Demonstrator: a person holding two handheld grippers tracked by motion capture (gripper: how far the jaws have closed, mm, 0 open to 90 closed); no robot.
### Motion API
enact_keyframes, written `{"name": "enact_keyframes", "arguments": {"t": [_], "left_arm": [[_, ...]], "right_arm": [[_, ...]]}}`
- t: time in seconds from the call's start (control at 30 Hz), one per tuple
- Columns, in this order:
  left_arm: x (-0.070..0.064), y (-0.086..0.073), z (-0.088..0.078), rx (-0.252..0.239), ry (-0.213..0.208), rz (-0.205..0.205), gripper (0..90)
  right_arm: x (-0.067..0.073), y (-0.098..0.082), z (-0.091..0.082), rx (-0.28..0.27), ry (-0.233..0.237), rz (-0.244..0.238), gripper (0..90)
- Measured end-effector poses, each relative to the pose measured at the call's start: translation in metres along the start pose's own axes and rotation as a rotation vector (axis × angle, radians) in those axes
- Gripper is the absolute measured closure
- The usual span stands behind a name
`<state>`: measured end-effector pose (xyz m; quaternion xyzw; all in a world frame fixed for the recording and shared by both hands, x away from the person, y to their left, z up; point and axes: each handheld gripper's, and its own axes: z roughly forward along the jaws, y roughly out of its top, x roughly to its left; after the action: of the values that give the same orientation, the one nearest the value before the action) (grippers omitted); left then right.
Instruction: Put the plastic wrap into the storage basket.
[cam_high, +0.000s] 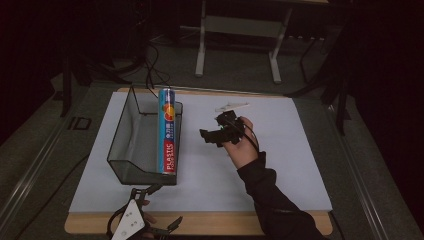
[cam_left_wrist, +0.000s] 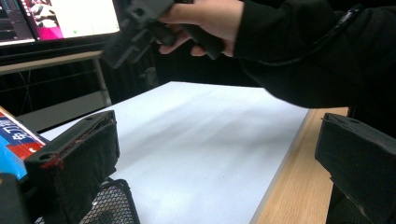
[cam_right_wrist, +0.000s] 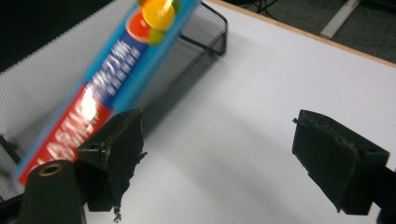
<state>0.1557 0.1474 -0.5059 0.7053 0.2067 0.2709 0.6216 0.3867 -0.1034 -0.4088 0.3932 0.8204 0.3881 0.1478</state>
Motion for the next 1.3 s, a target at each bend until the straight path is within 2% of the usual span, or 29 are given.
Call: {"name": "enact_keyframes", "arguments": {"t": [0.33,0.57,1.0,1.1,1.2,1.3], "left_arm": [[0.000,-0.001,0.003,0.009,-0.005,0.002,0.4],[-0.001,-0.001,0.005,0.016,-0.009,0.011,0.4],[-0.001,-0.001,0.005,0.016,-0.007,0.011,0.4],[-0.002,-0.001,0.005,0.018,-0.007,0.013,0.4],[-0.002,-0.001,0.006,0.021,-0.008,0.014,0.4],[-0.002,-0.001,0.006,0.020,-0.007,0.014,0.4]], "right_arm": [[-0.029,-0.037,-0.029,0.005,0.015,0.002,14.8],[-0.043,-0.061,-0.052,-0.007,0.010,0.007,14.3],[-0.051,-0.099,-0.074,0.000,0.001,0.005,14.4],[-0.058,-0.116,-0.081,-0.001,-0.027,0.014,14.7],[-0.062,-0.126,-0.085,0.003,-0.023,0.028,14.8],[-0.064,-0.133,-0.090,0.008,-0.037,0.022,14.9]]}}
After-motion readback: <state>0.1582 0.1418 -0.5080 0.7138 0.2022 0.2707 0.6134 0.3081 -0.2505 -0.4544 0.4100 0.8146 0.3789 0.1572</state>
